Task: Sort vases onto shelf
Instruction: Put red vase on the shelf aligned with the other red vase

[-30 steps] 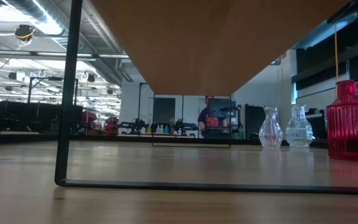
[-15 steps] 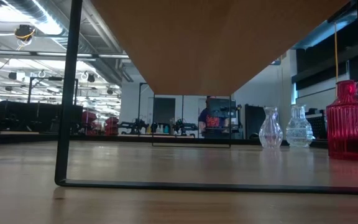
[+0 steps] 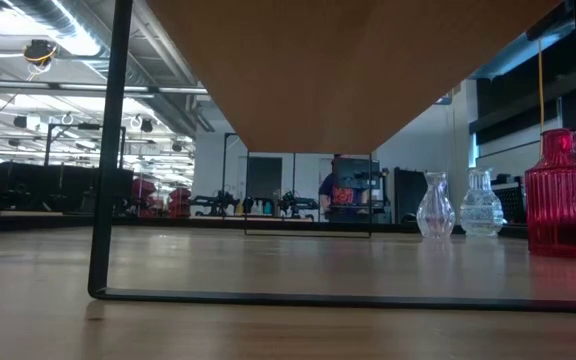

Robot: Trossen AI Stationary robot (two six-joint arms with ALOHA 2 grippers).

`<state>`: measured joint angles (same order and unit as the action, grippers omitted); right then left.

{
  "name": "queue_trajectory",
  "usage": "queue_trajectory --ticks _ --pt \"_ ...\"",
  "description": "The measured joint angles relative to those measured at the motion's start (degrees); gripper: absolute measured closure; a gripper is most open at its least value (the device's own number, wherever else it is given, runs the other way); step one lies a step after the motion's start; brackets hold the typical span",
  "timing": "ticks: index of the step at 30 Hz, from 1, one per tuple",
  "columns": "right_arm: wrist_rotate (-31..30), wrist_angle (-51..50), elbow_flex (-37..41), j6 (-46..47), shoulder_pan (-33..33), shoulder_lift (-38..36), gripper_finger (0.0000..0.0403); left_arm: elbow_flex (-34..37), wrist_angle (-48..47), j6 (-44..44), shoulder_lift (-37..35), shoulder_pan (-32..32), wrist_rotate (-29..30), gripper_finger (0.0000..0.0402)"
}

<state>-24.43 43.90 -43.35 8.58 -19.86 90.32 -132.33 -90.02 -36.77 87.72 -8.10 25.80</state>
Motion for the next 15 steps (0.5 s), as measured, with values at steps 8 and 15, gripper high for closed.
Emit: queue_trajectory --ticks 8,15 --pt "0.01 2.34 -0.37 -0.31 0.00 -0.41 0.0174 0.02 0.00 -0.01 0.00 0.00 0.00 0.0284" --pt "0.61 2.10 -2.46 -3.11 0.00 -0.89 0.0173 0.00 0.00 -0.10 0.00 0.00 0.00 0.0284"
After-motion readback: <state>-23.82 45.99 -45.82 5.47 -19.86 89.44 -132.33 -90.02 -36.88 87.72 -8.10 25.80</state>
